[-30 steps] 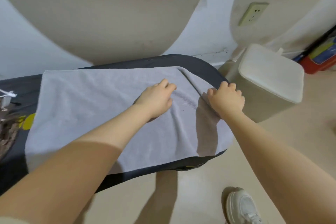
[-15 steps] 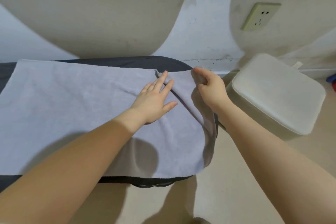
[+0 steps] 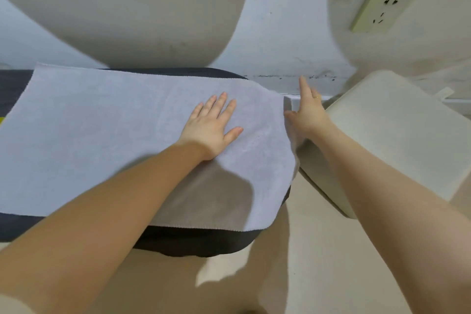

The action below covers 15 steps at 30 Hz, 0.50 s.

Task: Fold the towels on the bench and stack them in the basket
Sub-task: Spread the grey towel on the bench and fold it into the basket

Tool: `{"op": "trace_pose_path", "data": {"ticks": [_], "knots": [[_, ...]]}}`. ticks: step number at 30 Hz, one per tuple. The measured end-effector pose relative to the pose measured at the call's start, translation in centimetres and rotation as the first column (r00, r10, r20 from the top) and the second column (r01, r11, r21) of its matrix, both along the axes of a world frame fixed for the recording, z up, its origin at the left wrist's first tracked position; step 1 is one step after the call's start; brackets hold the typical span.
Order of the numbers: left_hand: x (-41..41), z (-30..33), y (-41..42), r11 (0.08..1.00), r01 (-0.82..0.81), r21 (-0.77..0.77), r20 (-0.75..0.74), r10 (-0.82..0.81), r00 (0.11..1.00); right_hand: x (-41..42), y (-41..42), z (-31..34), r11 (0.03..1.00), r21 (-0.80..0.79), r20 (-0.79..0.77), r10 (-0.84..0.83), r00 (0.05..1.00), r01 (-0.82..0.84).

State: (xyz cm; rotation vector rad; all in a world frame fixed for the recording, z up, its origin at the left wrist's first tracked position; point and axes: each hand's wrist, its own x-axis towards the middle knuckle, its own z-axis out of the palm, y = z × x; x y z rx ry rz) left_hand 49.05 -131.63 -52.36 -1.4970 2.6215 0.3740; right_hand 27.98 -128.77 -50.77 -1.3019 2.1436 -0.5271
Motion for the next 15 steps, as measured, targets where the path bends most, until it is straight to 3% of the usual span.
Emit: {"op": "trace_pose_path", "data": {"ticks": [3,6,8,12,13,15], "knots": [[-0.2,0.3,1.0,1.0,-0.012,0.002,-0.038,0.012,0.999,0.8,3.1,-1.6,0.985,-0.011,0.164,-0.17,0.972,0.174],[-0.4,0.3,2.9,0.988,0.15,-0.02,-0.058,-0.151,0.987,1.4,6.2,-2.4,0.949,0.085,0.419,-0.31,0.853,0.303],[-0.4,0.1,4.3,0.975,0.221,-0.014,-0.047,-0.222,0.974,1.8,7.8,-2.3,0.948,0.111,0.543,-0.309,0.781,0.299],[-0.5,-0.3,4.8,0.981,0.194,-0.018,-0.047,-0.195,0.98,2.1,9.3,-1.1,0.961,0.136,0.71,-0.263,0.653,0.239],[-0.5,-0.2,4.8,0.98,0.197,-0.02,-0.042,-0.198,0.979,2.2,9.5,-1.0,0.962,0.128,0.712,-0.258,0.653,0.24],[-0.3,0.1,4.8,0.977,0.214,-0.012,-0.05,-0.214,0.976,1.9,9.7,-1.0,0.963,0.077,0.536,-0.257,0.804,0.257]]}}
